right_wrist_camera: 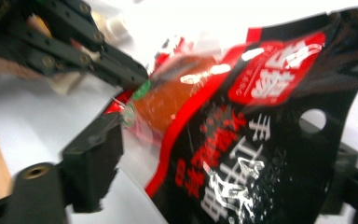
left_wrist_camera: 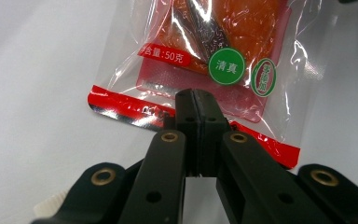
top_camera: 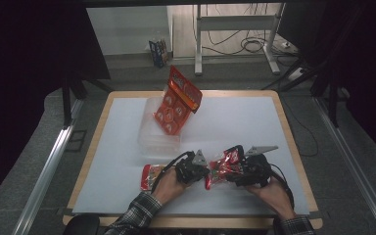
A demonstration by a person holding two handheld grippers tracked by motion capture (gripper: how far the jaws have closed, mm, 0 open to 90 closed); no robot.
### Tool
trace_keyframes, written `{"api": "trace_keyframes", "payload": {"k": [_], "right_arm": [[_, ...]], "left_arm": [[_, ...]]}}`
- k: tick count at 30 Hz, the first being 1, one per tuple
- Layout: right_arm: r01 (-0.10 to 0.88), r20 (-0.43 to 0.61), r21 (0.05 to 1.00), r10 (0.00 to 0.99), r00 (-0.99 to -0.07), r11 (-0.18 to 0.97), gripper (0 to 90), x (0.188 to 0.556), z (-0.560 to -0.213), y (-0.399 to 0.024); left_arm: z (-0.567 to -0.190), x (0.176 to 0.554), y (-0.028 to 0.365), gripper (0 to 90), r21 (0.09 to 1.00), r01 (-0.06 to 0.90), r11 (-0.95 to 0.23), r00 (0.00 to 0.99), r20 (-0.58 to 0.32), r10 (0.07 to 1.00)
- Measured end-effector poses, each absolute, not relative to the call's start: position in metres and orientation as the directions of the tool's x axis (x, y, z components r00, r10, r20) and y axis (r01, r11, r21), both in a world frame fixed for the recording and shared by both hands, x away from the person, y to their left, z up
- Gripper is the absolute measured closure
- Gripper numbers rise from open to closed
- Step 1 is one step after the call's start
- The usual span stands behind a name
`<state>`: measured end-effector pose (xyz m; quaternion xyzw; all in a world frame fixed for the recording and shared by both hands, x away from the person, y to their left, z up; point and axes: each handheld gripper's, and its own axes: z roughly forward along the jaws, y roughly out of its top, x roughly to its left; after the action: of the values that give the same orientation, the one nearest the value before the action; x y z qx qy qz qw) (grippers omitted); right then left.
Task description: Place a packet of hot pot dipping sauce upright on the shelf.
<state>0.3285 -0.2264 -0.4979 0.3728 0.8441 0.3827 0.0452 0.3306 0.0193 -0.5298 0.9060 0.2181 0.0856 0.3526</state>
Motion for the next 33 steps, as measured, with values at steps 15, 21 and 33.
{"api": "trace_keyframes", "payload": {"k": [15, 21, 33], "right_arm": [[0.61, 0.263, 0.67, 0.633, -0.729, 0.424, 54.1, 0.34, -0.489, -0.199], [0.604, 0.286, 0.683, 0.61, -0.739, 0.411, 68.6, 0.343, -0.484, -0.196], [0.558, 0.24, 0.71, 0.596, -0.766, 0.431, 71.7, 0.343, -0.472, -0.194]], "left_arm": [[-0.53, 0.329, 0.021, 89.3, 0.681, 0.338, -0.649, 0.885, 0.005, 0.465], [-0.524, 0.325, 0.025, 82.0, 0.681, 0.311, -0.663, 0.885, 0.046, 0.463], [-0.514, 0.312, 0.035, 58.2, 0.736, 0.292, -0.611, 0.887, 0.03, 0.461]]}}
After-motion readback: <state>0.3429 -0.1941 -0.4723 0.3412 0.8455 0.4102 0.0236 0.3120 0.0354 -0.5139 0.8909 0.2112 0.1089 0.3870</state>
